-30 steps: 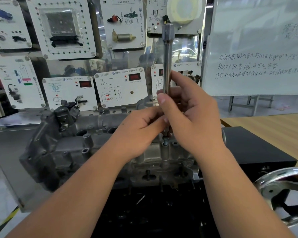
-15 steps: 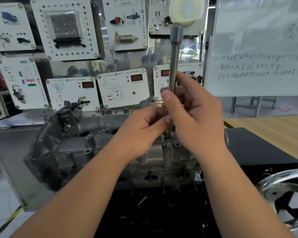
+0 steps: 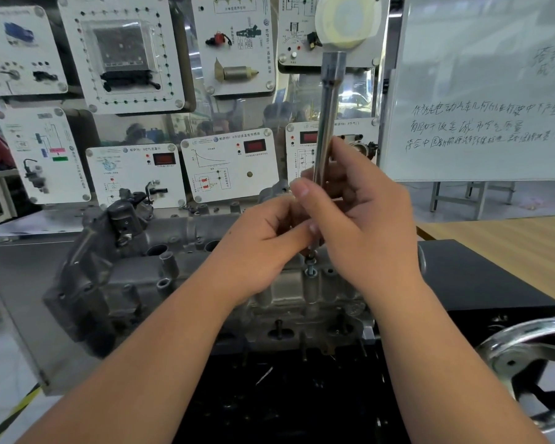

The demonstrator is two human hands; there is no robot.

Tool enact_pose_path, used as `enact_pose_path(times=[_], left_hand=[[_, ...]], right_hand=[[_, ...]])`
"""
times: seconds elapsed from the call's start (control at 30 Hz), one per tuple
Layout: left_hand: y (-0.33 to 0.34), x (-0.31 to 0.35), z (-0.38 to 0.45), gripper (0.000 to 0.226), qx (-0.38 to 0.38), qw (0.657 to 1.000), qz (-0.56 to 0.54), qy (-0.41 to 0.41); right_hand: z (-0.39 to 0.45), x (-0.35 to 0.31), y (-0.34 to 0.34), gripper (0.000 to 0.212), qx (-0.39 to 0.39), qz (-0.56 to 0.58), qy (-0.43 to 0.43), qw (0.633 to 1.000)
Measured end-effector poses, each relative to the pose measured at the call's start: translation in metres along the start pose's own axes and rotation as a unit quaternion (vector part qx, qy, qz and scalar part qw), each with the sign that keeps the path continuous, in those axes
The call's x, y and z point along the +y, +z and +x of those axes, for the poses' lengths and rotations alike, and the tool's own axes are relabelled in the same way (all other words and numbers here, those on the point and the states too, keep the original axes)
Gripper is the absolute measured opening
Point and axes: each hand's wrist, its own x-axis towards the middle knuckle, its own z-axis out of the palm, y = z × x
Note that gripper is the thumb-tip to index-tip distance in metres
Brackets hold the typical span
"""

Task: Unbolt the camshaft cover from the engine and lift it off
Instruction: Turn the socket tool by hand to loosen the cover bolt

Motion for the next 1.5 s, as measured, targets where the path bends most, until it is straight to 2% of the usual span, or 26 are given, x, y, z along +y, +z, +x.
enact_pose_path(times=[0.1,0.17,0.3,0.43,0.5,0.57,0.7,0.83,1.0,1.1,1.17,1.3,1.37,1.43,1.5], left_hand=[[0.001,-0.0016,0.0002,0.04,0.012,1.0,-0.002,0.008],[-0.0002,-0.0011,-0.0001,0.033,0.007,1.0,-0.009,-0.003],[-0.0011,-0.0008,-0.0001,0.04,-0.011,1.0,-0.023,-0.013],[-0.0007,0.0001,-0.0003,0.043,-0.007,1.0,-0.007,0.004],[0.0002,-0.0022,-0.0002,0.042,0.007,1.0,-0.018,0.011],[0.0008,-0.0048,0.0008,0.037,0.019,0.999,-0.034,0.015],[-0.0009,-0.0024,0.0,0.019,-0.005,0.999,-0.048,0.005],[-0.0022,-0.0037,-0.0001,0.019,-0.009,0.999,-0.05,0.002],[0.0003,-0.0009,-0.001,0.045,0.008,0.999,-0.047,0.012],[-0.0003,-0.0026,-0.0004,0.03,0.008,0.999,-0.046,0.015],[-0.0026,-0.0042,-0.0002,0.015,-0.014,0.997,-0.078,0.009],[-0.0044,-0.0036,-0.0026,0.02,-0.033,0.993,-0.11,-0.001],[-0.0034,-0.0033,-0.0023,0.017,-0.026,0.994,-0.105,-0.002],[-0.0027,-0.0053,-0.0006,0.011,-0.007,0.996,-0.091,-0.001],[-0.001,-0.0057,0.0001,0.024,0.008,0.998,-0.069,0.003]], right_hand=[[-0.0013,-0.0005,0.0006,0.026,0.018,-0.033,-0.021,0.999],[-0.0025,-0.0005,0.0019,0.032,0.008,-0.024,-0.015,1.0],[-0.0025,0.0008,0.003,0.048,0.001,0.012,0.002,1.0],[-0.0012,-0.0002,0.0035,0.045,-0.01,-0.005,0.003,1.0],[-0.0023,0.0,0.0054,0.043,0.011,-0.018,0.001,1.0],[-0.0039,0.0014,0.0064,0.04,0.028,-0.02,-0.004,0.999],[-0.0027,0.0023,0.0035,0.044,0.0,-0.026,-0.015,1.0],[-0.0023,0.0022,0.0005,0.05,-0.014,0.025,-0.001,1.0],[-0.001,0.0019,0.0017,0.035,-0.004,0.027,0.001,1.0],[-0.0023,0.0024,0.0026,0.025,0.012,0.006,-0.012,1.0],[-0.002,0.0006,0.002,0.036,0.003,0.008,-0.009,1.0],[-0.0017,-0.0003,0.0008,0.046,-0.022,0.024,-0.01,0.999],[-0.0016,-0.0008,0.0008,0.042,-0.022,0.037,-0.005,0.999],[-0.0014,0.0,0.0011,0.023,-0.02,0.03,-0.006,0.999],[-0.0013,0.0003,0.0008,0.007,-0.005,-0.001,-0.019,1.0]])
